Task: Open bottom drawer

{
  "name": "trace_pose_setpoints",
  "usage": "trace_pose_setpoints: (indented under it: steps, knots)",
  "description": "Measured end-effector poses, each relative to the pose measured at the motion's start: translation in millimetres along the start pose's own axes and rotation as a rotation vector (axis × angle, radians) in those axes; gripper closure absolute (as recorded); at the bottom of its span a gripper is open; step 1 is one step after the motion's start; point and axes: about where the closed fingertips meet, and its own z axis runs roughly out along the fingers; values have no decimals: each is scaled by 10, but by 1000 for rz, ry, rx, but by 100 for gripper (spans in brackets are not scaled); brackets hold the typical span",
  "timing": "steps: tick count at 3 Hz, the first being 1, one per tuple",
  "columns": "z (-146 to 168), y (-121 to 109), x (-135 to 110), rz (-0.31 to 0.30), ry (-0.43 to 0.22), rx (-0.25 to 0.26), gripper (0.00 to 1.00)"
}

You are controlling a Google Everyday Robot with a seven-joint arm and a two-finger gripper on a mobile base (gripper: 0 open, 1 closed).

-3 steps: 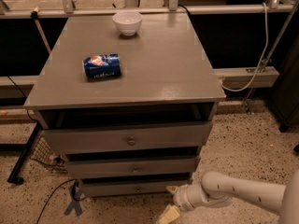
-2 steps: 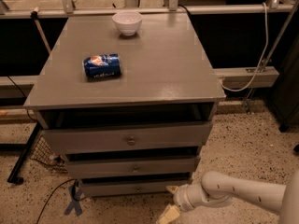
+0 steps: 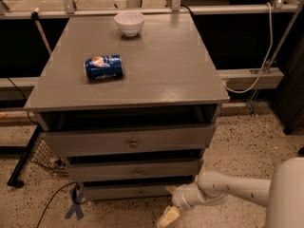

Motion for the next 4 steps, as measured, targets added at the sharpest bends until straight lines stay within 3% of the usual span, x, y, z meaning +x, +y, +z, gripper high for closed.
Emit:
trace_pose_setpoints:
  steps: [1,3,4]
  knots:
    - [70,-70,-4,-45,44,31,0]
    - [269,-346,150,-76,70,67,0]
    - [419,-686,194,-101,59,101,0]
